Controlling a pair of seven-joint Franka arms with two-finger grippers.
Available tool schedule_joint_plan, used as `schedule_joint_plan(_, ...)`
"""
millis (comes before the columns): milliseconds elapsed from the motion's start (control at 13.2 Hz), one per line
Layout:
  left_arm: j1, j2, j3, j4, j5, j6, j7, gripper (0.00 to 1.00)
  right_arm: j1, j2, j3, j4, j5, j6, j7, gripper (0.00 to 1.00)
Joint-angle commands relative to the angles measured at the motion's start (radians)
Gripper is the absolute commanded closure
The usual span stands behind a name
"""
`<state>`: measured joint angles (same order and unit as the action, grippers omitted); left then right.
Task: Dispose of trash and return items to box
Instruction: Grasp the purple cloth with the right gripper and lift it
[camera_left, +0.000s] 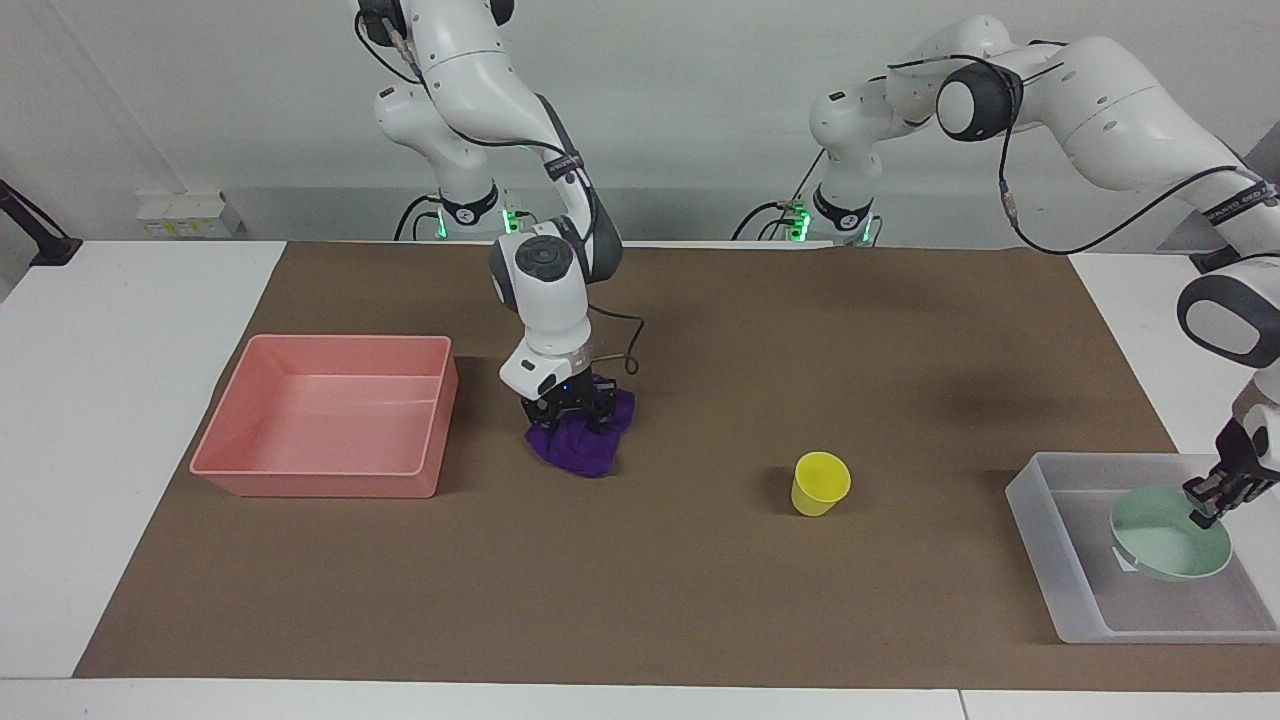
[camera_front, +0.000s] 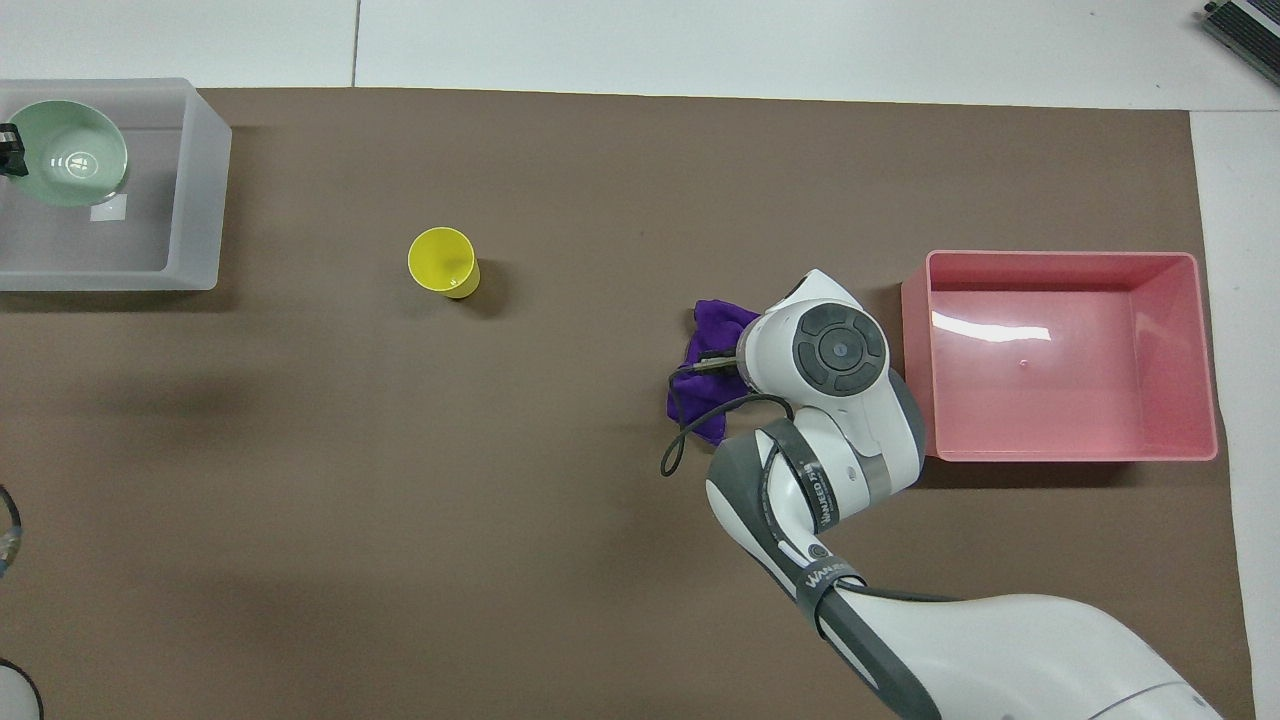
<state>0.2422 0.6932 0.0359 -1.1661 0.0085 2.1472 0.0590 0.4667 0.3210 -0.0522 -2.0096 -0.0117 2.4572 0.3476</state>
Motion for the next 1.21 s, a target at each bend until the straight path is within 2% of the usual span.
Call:
schedule_joint_plan(0,0.012,0.011,-0.005,-0.058,0.050,0.090,0.019,1.00,-0.002,-0.054,0.000,-0.008,0.006,-0.076,-0.012,1.00)
schedule_joint_plan(227,0.005,-0.055,-0.005,-0.217,0.062,0.177,0.048,1.00,0.000,-0.057,-0.002,-0.006,-0.008,-0.101,-0.007,1.00)
schedule_joint_plan(378,-0.003,-0.061,-0.007,-0.234,0.064,0.168,0.050,0.97,-0.002,-0.060,-0.003,0.003,-0.010,-0.107,-0.009,1.00)
schedule_joint_plan(529,-0.012,-0.061,-0.005,-0.215,0.068,0.136,0.050,0.77,-0.003,-0.073,-0.008,0.082,-0.010,-0.234,-0.009,1.00)
schedule_joint_plan(605,-0.012,-0.060,-0.008,-0.192,0.077,0.106,0.051,0.64,-0.003,-0.074,-0.009,0.138,-0.010,-0.307,-0.007,1.00)
schedule_joint_plan(680,-0.018,-0.060,-0.011,-0.178,0.085,0.094,0.076,0.39,-0.010,-0.079,-0.011,0.181,-0.010,-0.366,-0.006,1.00)
schedule_joint_plan(831,-0.027,-0.069,-0.017,-0.175,0.083,0.071,0.110,0.34,-0.020,-0.111,-0.012,0.260,-0.007,-0.472,0.014,1.00)
schedule_joint_plan(983,-0.073,-0.118,-0.016,-0.175,0.087,0.037,0.111,0.29,-0.057,-0.144,-0.012,0.363,-0.007,-0.614,0.017,1.00)
schedule_joint_plan(1134,-0.113,-0.168,-0.019,-0.182,0.077,-0.010,0.111,0.17,-0.111,-0.196,-0.012,0.403,-0.004,-0.667,0.014,1.00)
